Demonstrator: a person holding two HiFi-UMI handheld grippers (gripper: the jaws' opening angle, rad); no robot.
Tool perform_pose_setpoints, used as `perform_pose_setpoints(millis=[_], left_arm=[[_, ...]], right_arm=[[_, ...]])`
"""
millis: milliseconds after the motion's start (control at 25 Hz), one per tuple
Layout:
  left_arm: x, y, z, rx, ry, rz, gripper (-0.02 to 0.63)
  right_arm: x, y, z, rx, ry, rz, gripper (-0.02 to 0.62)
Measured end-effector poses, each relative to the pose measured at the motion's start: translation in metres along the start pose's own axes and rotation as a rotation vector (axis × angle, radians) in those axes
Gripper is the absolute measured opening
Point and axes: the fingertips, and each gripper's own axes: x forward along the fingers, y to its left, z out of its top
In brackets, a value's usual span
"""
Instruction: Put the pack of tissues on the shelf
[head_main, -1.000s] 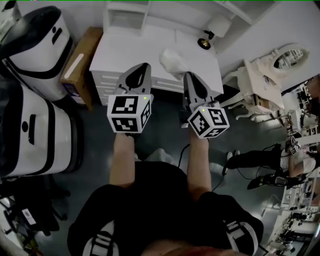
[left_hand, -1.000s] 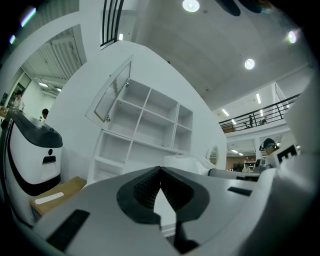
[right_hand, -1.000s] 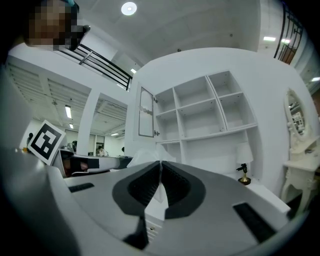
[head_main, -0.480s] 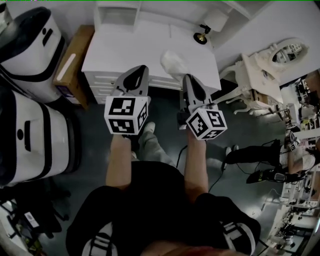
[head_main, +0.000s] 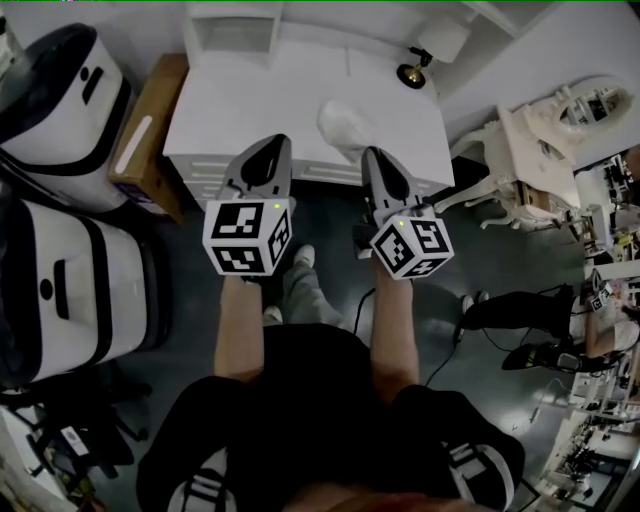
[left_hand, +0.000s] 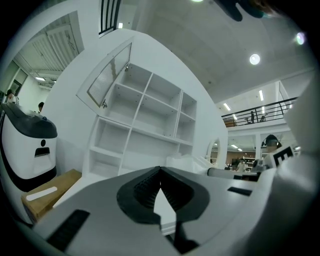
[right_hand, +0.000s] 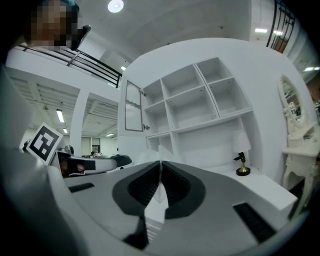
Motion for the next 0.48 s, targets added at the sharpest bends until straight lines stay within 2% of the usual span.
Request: perform_pose_setpoints(millis=[360,480], left_arm=[[0.049,0.007,-0.006,-0.003,0.05,0.0,0.011],[0.069,0.007,-0.006,-0.031,0.059,-0.01,0.011]], right_arm=[[0.04,-0.036,0.0,0.04,-0.004,-0.008,0.025],[0.051,-0.054,-0.002,0.056,-0.001,-0.015,0.025]])
